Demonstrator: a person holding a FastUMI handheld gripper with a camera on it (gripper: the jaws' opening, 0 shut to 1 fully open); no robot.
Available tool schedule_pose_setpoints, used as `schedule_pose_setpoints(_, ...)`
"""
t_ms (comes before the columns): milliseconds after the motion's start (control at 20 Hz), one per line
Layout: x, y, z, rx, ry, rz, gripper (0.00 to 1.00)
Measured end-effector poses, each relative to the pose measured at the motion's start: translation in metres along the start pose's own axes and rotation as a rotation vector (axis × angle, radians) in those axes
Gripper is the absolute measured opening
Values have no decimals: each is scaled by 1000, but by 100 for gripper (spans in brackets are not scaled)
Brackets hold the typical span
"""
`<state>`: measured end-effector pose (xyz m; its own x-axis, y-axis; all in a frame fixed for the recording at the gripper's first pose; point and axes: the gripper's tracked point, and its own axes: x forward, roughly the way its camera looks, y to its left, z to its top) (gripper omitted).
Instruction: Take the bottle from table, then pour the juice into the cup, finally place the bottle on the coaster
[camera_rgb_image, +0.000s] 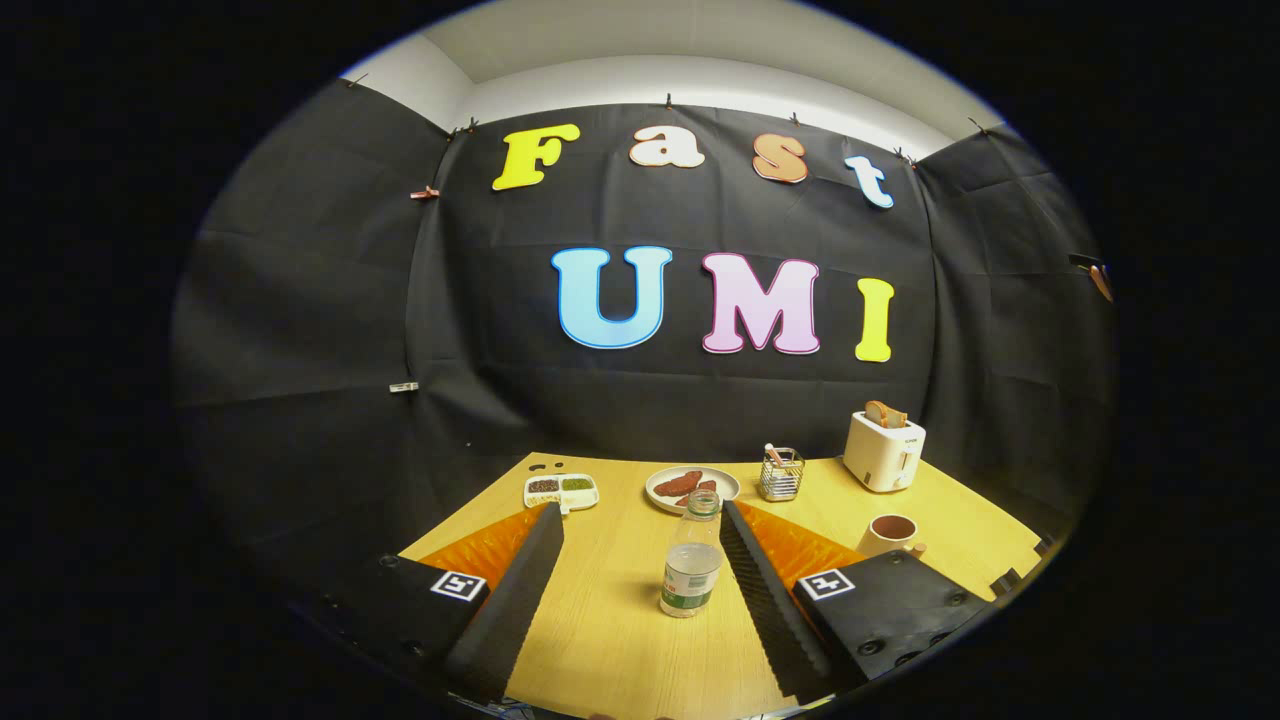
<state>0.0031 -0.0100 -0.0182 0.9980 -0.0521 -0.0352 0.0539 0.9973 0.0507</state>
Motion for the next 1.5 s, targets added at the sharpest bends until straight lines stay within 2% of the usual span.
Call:
schedule_pose_setpoints(550,20,-11,-19,15,30,-56,97)
schedule_pose_setpoints(900,43,-30,-39,63,53,-121,97)
schedule_pose_setpoints(1500,104,-37,-115,62,157,-212,97)
